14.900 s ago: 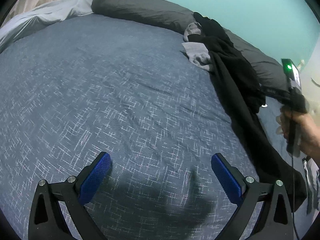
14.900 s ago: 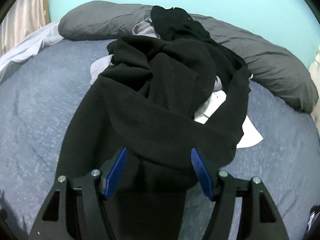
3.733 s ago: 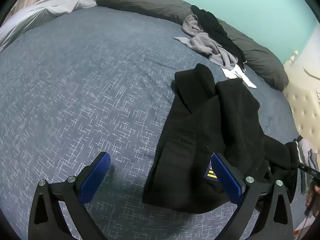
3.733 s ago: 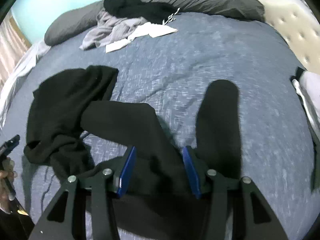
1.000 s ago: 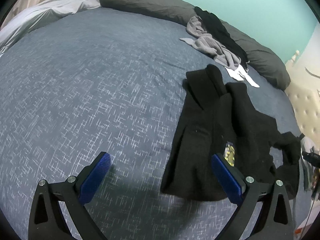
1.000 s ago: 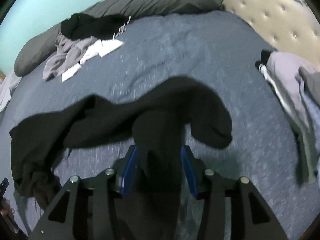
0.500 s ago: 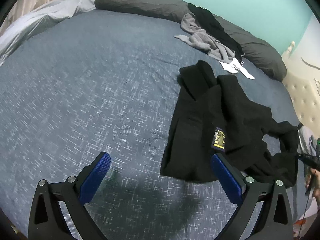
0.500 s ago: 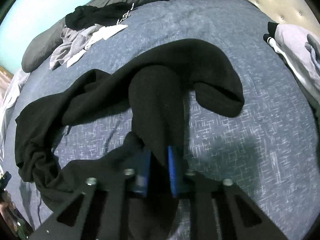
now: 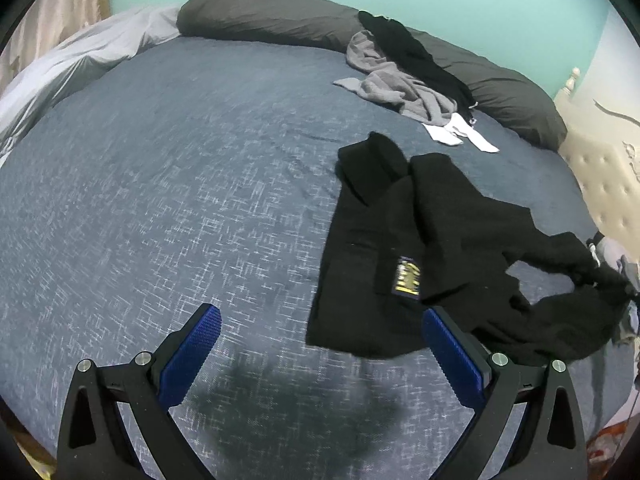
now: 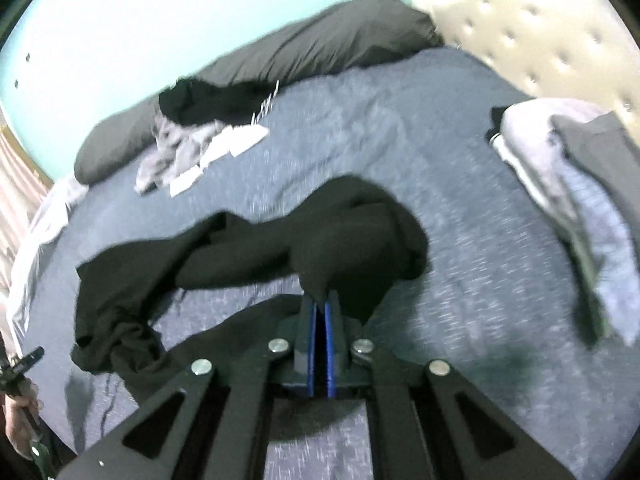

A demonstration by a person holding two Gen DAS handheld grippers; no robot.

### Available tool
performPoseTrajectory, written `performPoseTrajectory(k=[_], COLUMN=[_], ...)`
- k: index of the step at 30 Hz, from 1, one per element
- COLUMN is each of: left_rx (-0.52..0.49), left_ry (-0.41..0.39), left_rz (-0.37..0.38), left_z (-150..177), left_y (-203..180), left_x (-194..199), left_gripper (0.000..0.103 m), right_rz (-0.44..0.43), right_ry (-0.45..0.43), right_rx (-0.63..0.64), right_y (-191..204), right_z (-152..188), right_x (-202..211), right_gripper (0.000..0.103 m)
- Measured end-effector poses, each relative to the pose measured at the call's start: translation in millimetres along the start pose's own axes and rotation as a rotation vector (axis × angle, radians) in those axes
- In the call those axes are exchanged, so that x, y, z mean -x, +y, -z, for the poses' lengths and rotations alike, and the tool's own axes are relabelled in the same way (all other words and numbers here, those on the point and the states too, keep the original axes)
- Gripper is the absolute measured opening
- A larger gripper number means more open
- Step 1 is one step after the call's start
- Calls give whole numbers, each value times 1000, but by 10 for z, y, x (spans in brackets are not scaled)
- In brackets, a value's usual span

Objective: Fold clothes

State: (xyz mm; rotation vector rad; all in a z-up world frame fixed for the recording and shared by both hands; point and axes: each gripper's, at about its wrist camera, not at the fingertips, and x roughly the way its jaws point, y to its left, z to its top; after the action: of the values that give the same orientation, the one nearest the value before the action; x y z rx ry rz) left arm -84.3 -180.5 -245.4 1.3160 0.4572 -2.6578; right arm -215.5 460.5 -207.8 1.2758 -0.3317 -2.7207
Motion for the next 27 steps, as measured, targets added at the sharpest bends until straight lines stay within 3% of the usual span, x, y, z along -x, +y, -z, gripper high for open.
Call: performPoseTrajectory(k=[5,13,20,22,25,27], left_rx=[-8,-26,-3,-16,-52,-57], left_ry=[7,65,124,136,142,149], left_rz=[3,-7,14,16,11,19], left_z=[13,79,132,150,171,170], left_y=[-61,48,183,171,124,111], left_x=[56,-105,-398,-468,-555,-616], left_gripper=[103,103,103,103,103,103], right_rz=[42,117,133,135,117,86], right_ry=[0,137,195,180,142,124], right_rx=[-31,-93,-47,-34,-27,-31], right_y=[-263,-691,-656,-596,-494,-416], right_z=[131,637,743,701,648,614], right_x=[212,-117,-218,-162,-49,5], right_gripper=[3,3,4,8,23,26])
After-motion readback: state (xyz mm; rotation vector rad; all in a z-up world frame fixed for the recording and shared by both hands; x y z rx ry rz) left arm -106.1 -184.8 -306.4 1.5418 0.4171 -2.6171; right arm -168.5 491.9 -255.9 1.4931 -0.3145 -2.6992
